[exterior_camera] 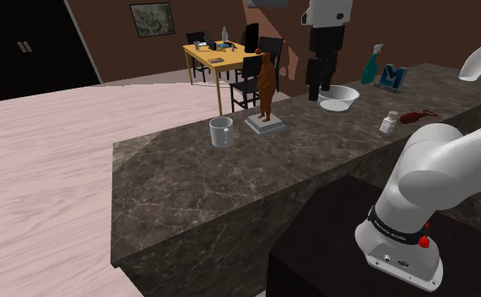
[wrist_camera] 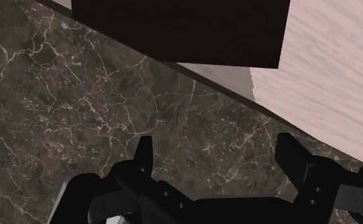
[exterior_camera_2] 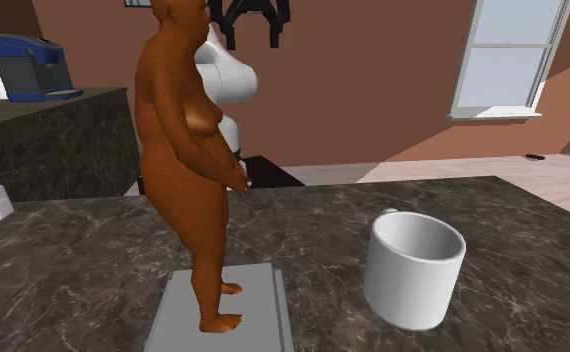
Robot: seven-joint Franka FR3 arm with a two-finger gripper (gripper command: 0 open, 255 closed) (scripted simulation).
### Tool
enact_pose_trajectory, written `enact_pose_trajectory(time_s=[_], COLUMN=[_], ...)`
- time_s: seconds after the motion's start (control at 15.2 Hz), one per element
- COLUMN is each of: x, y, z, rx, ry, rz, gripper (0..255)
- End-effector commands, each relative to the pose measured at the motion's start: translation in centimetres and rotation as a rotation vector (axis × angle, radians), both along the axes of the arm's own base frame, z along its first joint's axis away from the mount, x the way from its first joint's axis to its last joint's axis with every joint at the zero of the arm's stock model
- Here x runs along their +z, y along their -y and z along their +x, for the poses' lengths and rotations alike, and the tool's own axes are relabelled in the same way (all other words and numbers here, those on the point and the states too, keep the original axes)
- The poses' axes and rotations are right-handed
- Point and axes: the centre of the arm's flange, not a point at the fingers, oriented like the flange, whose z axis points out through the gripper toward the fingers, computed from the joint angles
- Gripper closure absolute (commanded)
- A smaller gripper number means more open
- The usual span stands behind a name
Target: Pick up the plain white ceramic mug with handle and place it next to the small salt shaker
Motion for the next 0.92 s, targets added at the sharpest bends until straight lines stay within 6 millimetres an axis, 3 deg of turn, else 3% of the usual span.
enact_pose_trajectory(time_s=[0.0, 0.86], x=[0.0, -7.5], y=[0.0, 1.0], z=[0.0, 15.4], rx=[0.0, 0.051], ry=[0.0, -0.002], rz=[0.0, -0.009], gripper=[0, 0])
